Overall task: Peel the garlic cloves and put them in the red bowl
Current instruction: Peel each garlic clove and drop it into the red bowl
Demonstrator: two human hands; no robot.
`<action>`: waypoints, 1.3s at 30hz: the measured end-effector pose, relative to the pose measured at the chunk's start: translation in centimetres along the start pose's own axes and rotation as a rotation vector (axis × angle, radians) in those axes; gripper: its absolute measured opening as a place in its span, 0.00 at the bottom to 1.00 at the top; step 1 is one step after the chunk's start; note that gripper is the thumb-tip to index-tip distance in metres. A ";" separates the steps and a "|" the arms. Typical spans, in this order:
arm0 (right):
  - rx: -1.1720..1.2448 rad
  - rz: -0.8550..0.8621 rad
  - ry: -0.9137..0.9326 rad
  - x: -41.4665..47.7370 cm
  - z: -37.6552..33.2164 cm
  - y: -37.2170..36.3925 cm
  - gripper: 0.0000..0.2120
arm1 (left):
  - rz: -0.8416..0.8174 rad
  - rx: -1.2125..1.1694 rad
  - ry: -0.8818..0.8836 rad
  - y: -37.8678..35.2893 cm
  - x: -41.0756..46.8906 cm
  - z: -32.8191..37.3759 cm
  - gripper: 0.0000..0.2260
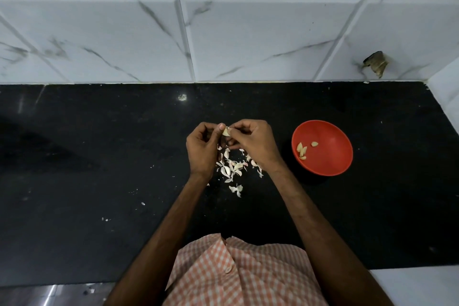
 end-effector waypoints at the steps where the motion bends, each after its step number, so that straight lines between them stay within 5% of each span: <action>1: 0.029 -0.001 -0.001 0.0 0.1 0.0 0.06 | -0.001 -0.014 -0.001 0.0 0.0 0.0 0.05; 7: 0.199 0.040 -0.006 -0.3 0.5 -0.2 0.03 | -0.011 -0.069 -0.015 -0.4 0.0 0.2 0.03; 19: 0.040 0.160 0.092 -0.4 0.1 0.3 0.06 | -0.021 -0.075 -0.046 -0.4 -0.1 0.0 0.08; 28: -0.525 0.101 0.130 -0.1 -0.2 1.1 0.08 | 0.012 0.113 -0.104 -0.1 0.0 0.9 0.12; 32: -0.462 0.109 0.226 -0.6 -1.8 1.2 0.05 | 0.020 0.198 -0.111 0.2 -0.1 1.0 0.10; 39: -0.389 0.010 0.130 -0.3 -1.3 0.8 0.03 | -0.071 0.460 -0.217 -0.1 -0.2 2.0 0.07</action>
Point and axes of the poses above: each hand's wrist, its own x-axis towards the middle knuckle, its own y-axis out of the back of the hand, z = x × y, the point moved 7 cm from there along x, towards the middle knuckle, and after that the axes turned 12 degrees about -z, right-handed, at the moved point
